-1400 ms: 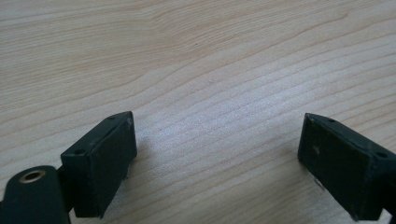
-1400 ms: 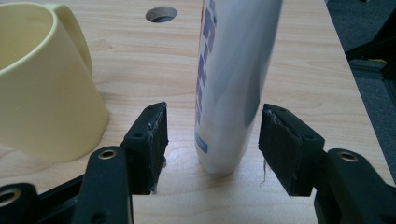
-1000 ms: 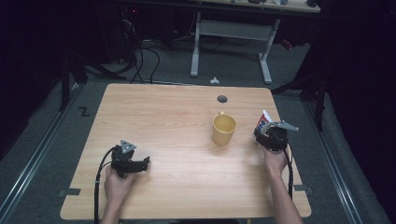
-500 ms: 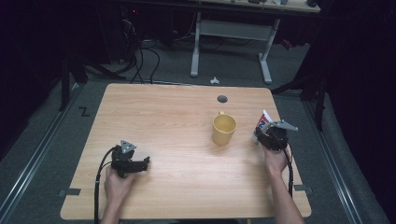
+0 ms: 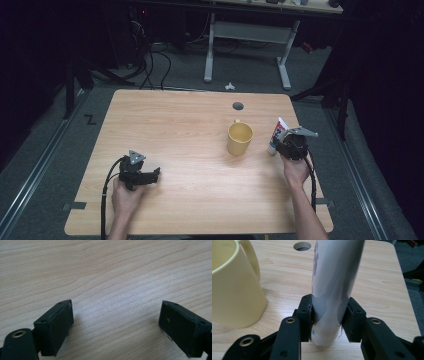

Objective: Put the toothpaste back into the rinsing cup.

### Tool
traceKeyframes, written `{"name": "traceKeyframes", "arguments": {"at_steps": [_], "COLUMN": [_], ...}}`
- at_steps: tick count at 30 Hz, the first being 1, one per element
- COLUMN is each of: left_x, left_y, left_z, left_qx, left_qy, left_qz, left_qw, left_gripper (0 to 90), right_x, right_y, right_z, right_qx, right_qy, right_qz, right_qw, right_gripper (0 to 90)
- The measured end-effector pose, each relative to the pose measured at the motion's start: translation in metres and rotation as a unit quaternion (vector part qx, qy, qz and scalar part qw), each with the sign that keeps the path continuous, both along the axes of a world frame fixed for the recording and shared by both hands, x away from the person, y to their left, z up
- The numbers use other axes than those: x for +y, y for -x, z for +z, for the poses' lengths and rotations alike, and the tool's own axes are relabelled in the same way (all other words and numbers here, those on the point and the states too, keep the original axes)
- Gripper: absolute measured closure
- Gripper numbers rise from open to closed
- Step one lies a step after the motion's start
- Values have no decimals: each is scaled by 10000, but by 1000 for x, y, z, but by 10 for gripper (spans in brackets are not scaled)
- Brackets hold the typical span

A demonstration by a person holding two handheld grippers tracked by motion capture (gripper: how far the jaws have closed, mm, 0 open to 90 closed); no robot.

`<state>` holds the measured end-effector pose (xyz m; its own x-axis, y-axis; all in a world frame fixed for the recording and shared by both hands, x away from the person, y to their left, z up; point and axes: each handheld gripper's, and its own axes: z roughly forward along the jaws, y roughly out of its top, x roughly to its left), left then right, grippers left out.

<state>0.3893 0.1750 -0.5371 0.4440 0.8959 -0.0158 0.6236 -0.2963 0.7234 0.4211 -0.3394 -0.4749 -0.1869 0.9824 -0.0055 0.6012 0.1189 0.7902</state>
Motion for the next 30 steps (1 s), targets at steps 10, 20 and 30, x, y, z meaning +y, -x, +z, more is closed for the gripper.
{"name": "traceKeyframes", "arguments": {"at_steps": [10, 20, 30], "left_x": [0, 0, 0], "left_y": [0, 0, 0], "left_z": [0, 0, 0], "left_qx": [-8, -8, -10], "left_qy": [6, 7, 7], "left_qz": [10, 11, 14], "left_qw": [10000, 10000, 10000], "left_gripper": [138, 138, 139], "right_x": [-2, -3, -3], "right_y": [6, 12, 23], "right_z": [5, 13, 24], "right_qx": [-44, -153, -233], "right_qy": [-101, -184, -141], "right_qz": [251, 396, 580], "right_qw": [9996, 9989, 9979], "right_gripper": [657, 663, 668]}}
